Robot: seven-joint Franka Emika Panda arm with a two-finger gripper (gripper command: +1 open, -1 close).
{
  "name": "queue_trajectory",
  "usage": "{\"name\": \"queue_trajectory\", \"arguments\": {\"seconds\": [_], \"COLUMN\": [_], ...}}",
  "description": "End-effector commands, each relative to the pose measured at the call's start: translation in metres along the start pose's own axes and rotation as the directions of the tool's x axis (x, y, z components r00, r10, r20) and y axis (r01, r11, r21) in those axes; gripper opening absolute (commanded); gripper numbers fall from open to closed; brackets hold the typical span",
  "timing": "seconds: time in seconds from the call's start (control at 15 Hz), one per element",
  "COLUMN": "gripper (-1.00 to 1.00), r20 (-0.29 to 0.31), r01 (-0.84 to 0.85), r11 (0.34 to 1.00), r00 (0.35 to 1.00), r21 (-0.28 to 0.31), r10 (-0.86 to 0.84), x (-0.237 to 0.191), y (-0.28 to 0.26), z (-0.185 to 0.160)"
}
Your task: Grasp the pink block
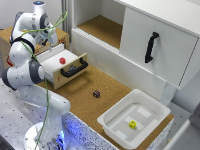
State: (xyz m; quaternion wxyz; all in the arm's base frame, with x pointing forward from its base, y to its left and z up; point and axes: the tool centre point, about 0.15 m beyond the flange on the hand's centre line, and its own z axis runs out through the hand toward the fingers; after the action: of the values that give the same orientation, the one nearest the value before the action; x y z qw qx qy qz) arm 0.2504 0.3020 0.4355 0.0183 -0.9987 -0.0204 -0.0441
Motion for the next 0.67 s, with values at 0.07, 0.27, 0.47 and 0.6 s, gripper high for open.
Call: {"name": "queue_trajectory", "arguments": {"seconds": [0.07,0.27,0.47,0.6], "gripper": [1.00,1.00,1.00,1.00], "r20": [0.007,0.005,-0.008,-0.021], "r01": [-0.057,0.004,0.065,0.066], "r11": [0.996,0.998,0.998,0.998], "r00": [0.998,1.000,0.998,0.998], "r21": [0.061,0.069,0.013,-0.005], "r10": [0.057,-0.004,-0.064,-0.066], "x": [0.027,0.035,0.045,0.049], "y": [0.011,0.013,0.017,0.021], "z": [0.054,0.071,0.081,0.087]}}
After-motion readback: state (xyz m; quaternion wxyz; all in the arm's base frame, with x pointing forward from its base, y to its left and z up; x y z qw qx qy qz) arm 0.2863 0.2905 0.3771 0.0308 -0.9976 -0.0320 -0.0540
